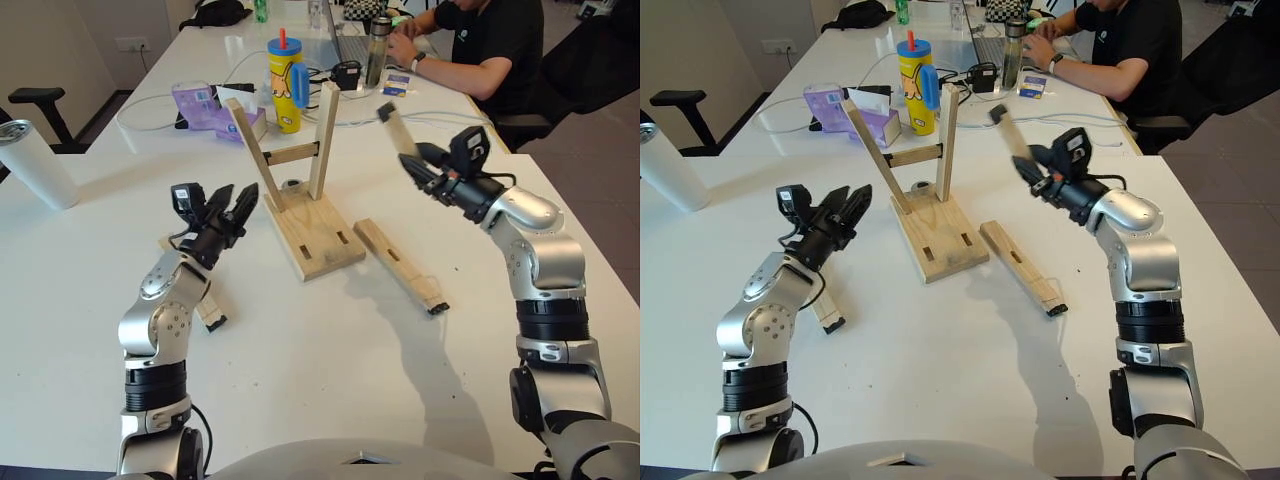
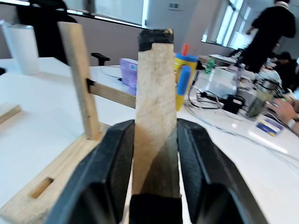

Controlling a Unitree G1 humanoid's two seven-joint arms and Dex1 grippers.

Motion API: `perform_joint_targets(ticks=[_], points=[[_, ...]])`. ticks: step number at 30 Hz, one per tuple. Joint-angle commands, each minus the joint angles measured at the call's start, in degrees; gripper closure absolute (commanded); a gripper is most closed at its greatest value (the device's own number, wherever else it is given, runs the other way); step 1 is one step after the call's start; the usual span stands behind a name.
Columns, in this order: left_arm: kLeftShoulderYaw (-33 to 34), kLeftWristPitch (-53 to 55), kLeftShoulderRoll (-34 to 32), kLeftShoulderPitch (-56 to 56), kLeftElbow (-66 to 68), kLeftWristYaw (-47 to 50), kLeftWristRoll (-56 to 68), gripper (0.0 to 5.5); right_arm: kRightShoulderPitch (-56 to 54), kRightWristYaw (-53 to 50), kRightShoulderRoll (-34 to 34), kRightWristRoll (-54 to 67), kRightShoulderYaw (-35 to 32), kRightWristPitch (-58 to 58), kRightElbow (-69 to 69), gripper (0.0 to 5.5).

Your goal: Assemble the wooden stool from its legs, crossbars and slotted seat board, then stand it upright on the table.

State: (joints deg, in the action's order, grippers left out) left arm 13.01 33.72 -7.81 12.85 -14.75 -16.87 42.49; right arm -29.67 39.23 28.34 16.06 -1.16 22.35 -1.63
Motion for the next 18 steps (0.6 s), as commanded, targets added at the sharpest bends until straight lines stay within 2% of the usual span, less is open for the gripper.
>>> perform_joint_targets(ticks=[1,6,12,18], points=[[3.56,8.51,4.98,-0.47,-4.43,4.45,21.07,1.89,3.38,5.87,3.23,-4.93,7.51,-6.15,-6.14,4.19],[1.91,10.61,7.74,-2.39,-4.43,9.73,28.08,1.11,3.88,5.93,0.85,-4.11,8.98,-6.35,-8.04,4.19],[-0.65,10.43,8.29,-2.74,-4.24,11.36,28.95,1.08,3.18,5.89,-2.50,-2.19,10.46,-4.65,-10.36,4.19],[-1.17,9.03,7.50,-1.99,-4.26,11.34,28.80,1.94,3.54,5.55,-4.92,1.69,10.99,1.30,-12.22,4.19]])
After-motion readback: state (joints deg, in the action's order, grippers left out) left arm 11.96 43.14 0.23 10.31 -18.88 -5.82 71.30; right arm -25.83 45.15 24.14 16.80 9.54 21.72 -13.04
